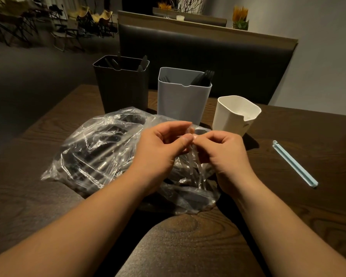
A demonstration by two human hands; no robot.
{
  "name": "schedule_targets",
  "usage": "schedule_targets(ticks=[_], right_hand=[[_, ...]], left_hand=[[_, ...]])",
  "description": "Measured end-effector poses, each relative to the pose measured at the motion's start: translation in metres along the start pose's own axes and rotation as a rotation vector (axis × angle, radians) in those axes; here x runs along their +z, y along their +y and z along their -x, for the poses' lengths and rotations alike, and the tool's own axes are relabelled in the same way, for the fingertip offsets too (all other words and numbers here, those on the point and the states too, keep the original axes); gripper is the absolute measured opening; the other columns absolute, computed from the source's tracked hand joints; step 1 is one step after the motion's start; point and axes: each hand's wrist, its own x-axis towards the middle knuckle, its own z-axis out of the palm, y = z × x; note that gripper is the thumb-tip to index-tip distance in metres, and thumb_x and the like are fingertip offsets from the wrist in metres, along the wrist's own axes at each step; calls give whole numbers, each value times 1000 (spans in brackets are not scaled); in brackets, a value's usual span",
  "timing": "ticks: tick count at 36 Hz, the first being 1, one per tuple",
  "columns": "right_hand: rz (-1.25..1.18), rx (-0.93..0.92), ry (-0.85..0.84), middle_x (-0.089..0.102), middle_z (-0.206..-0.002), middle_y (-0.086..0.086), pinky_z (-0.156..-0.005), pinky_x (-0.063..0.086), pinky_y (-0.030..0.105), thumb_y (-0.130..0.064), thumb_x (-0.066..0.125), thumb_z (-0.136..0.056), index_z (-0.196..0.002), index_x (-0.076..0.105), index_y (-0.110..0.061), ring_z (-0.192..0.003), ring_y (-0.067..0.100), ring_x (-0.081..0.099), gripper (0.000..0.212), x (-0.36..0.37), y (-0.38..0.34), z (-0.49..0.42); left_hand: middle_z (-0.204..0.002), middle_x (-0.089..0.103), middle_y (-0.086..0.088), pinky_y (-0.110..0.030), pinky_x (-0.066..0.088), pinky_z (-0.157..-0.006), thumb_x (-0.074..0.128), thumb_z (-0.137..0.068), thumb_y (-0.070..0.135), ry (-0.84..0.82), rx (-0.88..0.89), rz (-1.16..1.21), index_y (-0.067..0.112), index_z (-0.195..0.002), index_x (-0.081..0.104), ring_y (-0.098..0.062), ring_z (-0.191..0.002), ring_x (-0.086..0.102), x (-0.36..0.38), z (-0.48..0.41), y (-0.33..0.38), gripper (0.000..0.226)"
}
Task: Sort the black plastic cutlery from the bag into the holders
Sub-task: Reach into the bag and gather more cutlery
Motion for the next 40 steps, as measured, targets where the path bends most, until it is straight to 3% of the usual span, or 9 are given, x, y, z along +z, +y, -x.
schedule_targets(ticks=[7, 11, 17, 21, 24, 26, 29, 33, 40], right_hand=[[-28, 20, -65, 74, -79, 3, -59, 57, 29, -10, 77, -83, -90, 72, -7, -73, 21, 73, 9, -4, -8, 2], [-95, 81, -119, 72, -75, 10, -48, 53, 31, -6, 73, -86, -95, 69, 2, -57, 21, 65, 13, -4, -10, 5], [-57, 101, -107, 73, -74, 3, -57, 59, 30, -6, 73, -86, -95, 72, -5, -65, 18, 70, 9, -4, -7, 3], [-242, 273, -131, 69, -73, 12, -49, 51, 24, -4, 75, -79, -94, 69, -2, -57, 17, 61, 16, -3, -10, 2], [-331, 374, -174, 68, -71, 11, -48, 49, 22, -9, 75, -68, -88, 67, -4, -56, 15, 61, 23, -1, -11, 2], [-383, 397, -174, 69, -69, 8, -48, 51, 22, -5, 73, -70, -89, 66, -4, -56, 13, 63, 20, 2, -10, 3], [-437, 362, -105, 68, -64, 8, -47, 54, 25, 6, 68, -81, -88, 64, -3, -54, 14, 67, 12, 6, -9, 5], [-361, 242, -58, 70, -72, 10, -59, 58, 32, 6, 71, -81, -87, 67, -3, -65, 20, 69, 11, 5, -5, 5], [-156, 65, -22, 73, -73, 12, -58, 57, 27, 2, 77, -78, -86, 69, 5, -65, 20, 71, 12, -2, -5, 4]], left_hand=[[-103, 77, -5, -24, 57, -79, 68, -90, 0, -3, 18, -62, 14, -112, 72, -16, -97, 73, -2, -1, -1, 26], [-102, 77, -3, -27, 58, -82, 67, -91, 1, 18, 22, -59, 17, -110, 73, -16, -99, 73, -2, -2, -2, 26], [-105, 77, -1, -26, 57, -86, 68, -92, 3, -5, 44, -171, 16, -115, 72, -12, -102, 72, -5, -3, -4, 27], [-104, 76, 0, -31, 58, -89, 69, -92, 4, 18, 89, -216, 20, -112, 73, -12, -101, 72, -7, -5, -3, 26], [-104, 76, 1, -26, 57, -87, 70, -90, 4, 2, 121, -240, 22, -112, 72, -10, -100, 72, -7, -4, -1, 28], [-105, 76, 3, -24, 57, -87, 71, -90, 4, -12, 126, -260, 24, -112, 72, -9, -101, 71, -7, -3, 0, 29], [-104, 77, 4, -20, 55, -86, 71, -89, 3, -7, 113, -243, 24, -110, 73, -7, -101, 71, -5, -4, -2, 29], [-101, 78, 2, -19, 55, -82, 69, -90, 0, -5, 62, -158, 20, -107, 73, -8, -98, 73, -2, -3, -1, 27], [-104, 77, -6, -35, 61, -84, 63, -93, 0, -83, -64, -66, 14, -111, 73, -21, -101, 73, -5, -2, 2, 25]])
